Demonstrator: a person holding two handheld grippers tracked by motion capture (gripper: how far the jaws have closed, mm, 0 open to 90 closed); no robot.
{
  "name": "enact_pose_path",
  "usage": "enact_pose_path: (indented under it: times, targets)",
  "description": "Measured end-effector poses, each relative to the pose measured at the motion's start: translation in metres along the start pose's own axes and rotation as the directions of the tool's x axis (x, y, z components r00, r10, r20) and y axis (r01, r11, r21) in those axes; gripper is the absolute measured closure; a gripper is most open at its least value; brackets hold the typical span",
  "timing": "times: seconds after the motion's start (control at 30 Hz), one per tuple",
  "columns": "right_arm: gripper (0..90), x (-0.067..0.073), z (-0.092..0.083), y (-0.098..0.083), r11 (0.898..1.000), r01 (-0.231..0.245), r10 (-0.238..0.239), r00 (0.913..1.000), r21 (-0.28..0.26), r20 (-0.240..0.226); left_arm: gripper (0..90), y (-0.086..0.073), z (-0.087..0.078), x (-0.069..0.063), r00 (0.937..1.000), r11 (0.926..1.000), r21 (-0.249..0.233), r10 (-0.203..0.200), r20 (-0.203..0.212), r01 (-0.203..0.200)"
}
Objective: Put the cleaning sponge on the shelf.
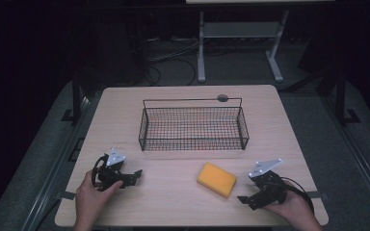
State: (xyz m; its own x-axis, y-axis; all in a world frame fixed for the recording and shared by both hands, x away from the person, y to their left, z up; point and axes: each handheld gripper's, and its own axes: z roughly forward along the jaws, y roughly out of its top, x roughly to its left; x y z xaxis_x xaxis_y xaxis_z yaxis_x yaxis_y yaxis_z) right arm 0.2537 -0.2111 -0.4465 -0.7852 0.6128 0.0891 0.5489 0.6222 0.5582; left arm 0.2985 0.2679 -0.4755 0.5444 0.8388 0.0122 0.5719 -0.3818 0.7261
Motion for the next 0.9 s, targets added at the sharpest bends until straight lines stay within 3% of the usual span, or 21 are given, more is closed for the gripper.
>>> enact_pose_path:
  times: [0.17,0.53,0.9]
  targets:
    - [0.0,0.000,0.002,0.005,1.000,0.017,-0.017,0.9998,0.026,0.011,12.7,0.000,0.000,0.000,1.0000,1.0000,0.000,0.000,0.000,0.000]
    - [0.0,-0.001,0.002,0.018,0.997,0.033,-0.036,0.9984,0.068,0.045,12.7,0.000,0.000,0.000,1.0000,1.0000,-0.002,-0.003,0.000,0.003]
    - [0.0,0.001,0.006,0.039,0.994,0.067,-0.070,0.9968,0.084,0.037,12.7,0.000,0.000,0.000,1.0000,1.0000,-0.002,-0.003,0.000,0.003]
